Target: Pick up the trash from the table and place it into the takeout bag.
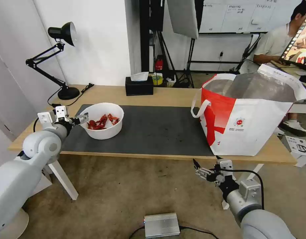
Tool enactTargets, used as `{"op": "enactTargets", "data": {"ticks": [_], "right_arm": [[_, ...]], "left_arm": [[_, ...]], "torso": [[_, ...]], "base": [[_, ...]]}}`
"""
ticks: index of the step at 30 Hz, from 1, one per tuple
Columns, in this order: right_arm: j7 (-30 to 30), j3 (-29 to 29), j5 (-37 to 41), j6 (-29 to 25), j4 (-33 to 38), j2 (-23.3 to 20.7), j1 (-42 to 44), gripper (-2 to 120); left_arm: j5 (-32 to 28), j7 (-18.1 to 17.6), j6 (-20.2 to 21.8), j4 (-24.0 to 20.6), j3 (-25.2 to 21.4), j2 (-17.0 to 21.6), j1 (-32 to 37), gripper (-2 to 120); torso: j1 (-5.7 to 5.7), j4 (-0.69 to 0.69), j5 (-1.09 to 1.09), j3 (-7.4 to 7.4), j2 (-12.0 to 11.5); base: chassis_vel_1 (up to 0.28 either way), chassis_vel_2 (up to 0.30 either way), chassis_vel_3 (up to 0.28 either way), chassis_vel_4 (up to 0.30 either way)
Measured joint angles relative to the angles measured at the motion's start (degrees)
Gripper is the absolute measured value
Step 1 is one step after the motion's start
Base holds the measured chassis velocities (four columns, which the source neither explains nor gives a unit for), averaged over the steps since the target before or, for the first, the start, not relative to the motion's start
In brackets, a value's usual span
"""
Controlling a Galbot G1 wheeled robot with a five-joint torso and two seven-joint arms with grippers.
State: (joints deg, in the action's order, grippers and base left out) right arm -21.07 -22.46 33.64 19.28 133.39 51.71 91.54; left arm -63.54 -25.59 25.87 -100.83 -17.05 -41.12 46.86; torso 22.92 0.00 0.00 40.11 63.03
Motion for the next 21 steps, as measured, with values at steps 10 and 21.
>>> {"op": "enactTargets", "data": {"ticks": [10, 21], "right_arm": [[0.0, 0.0, 0.0, 0.0, 0.0, 0.0, 0.0, 100], [0.0, 0.0, 0.0, 0.0, 0.0, 0.0, 0.0, 100]], "left_arm": [[0.47, 0.02, -0.01, 1.1, -0.27, -0.52, 1.47, 100], [0.68, 0.17, -0.01, 1.61, -0.16, -0.64, 1.79, 100]], "torso": [[0.0, 0.0, 0.0, 0.0, 0.0], [0.0, 0.0, 0.0, 0.0, 0.0]], "base": [[0.0, 0.0, 0.0, 0.0], [0.0, 0.0, 0.0, 0.0]]}}
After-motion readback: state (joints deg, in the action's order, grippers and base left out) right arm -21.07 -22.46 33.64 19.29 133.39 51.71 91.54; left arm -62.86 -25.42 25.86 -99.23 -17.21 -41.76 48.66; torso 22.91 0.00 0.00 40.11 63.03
